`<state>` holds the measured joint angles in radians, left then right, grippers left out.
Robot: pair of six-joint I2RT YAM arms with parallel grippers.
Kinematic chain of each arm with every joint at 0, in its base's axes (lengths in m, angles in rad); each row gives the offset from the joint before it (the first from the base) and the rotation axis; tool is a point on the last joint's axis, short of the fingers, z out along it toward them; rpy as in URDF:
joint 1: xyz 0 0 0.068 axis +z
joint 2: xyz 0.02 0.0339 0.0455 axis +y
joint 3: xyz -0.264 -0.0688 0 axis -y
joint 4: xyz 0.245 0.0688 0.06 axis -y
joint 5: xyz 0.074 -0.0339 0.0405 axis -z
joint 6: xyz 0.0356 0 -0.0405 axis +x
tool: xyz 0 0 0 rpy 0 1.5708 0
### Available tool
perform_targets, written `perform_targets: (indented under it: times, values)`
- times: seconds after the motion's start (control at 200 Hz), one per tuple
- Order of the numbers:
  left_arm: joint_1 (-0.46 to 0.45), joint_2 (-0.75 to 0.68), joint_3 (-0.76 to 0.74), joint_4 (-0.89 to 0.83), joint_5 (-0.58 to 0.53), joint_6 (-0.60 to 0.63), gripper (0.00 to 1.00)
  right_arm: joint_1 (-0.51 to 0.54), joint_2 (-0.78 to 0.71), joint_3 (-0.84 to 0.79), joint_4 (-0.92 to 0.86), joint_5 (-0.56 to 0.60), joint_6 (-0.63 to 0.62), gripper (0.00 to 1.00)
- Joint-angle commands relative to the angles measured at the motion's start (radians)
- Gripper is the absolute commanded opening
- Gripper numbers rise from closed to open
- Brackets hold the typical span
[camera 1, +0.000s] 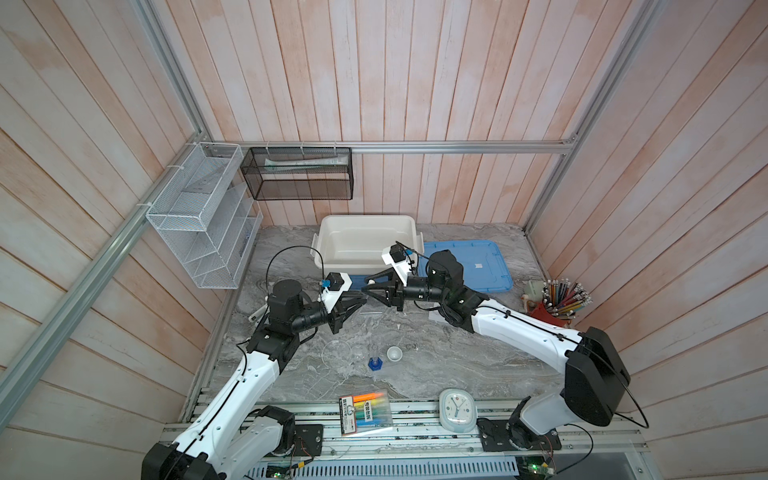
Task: Organize the chemistry lab equipment
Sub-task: 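Close the right gripper around the stopper end of the held test tube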
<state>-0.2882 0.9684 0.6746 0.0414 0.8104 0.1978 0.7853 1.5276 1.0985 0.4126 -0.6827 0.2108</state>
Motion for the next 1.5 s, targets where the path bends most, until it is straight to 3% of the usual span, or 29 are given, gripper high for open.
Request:
perform_targets:
  times: [0.0,0.28,0.595,0.675,0.805,1.14,1.416,1.496]
  values:
    - [0.004,-0.011,-0.005,0.025,0.004,0.003,0.09,0.008,0.006,0.018,0.024,-0.012,0.006,0.28]
    - [0.005,-0.027,-0.018,0.034,-0.026,0.012,0.10,0.007,0.017,0.033,0.019,-0.007,0.010,0.08]
    - [0.004,-0.061,-0.037,0.055,-0.088,0.010,0.43,0.006,0.032,0.059,-0.014,0.054,0.007,0.01]
    - [0.004,-0.084,-0.041,0.061,-0.120,0.010,0.48,0.007,0.039,0.075,-0.043,0.075,-0.002,0.01]
    - [0.006,-0.116,-0.018,0.057,-0.231,-0.005,0.55,0.004,0.039,0.096,-0.108,0.128,-0.046,0.01]
    - [0.006,-0.180,0.051,-0.006,-0.671,-0.099,0.73,-0.082,-0.070,0.022,-0.247,0.234,-0.110,0.02]
    - [0.022,-0.114,0.066,0.092,-0.860,-0.194,0.89,-0.160,-0.238,-0.121,-0.325,0.385,-0.103,0.02]
    - [0.036,-0.080,0.066,0.147,-0.857,-0.221,0.90,-0.180,-0.276,-0.156,-0.353,0.427,-0.099,0.02]
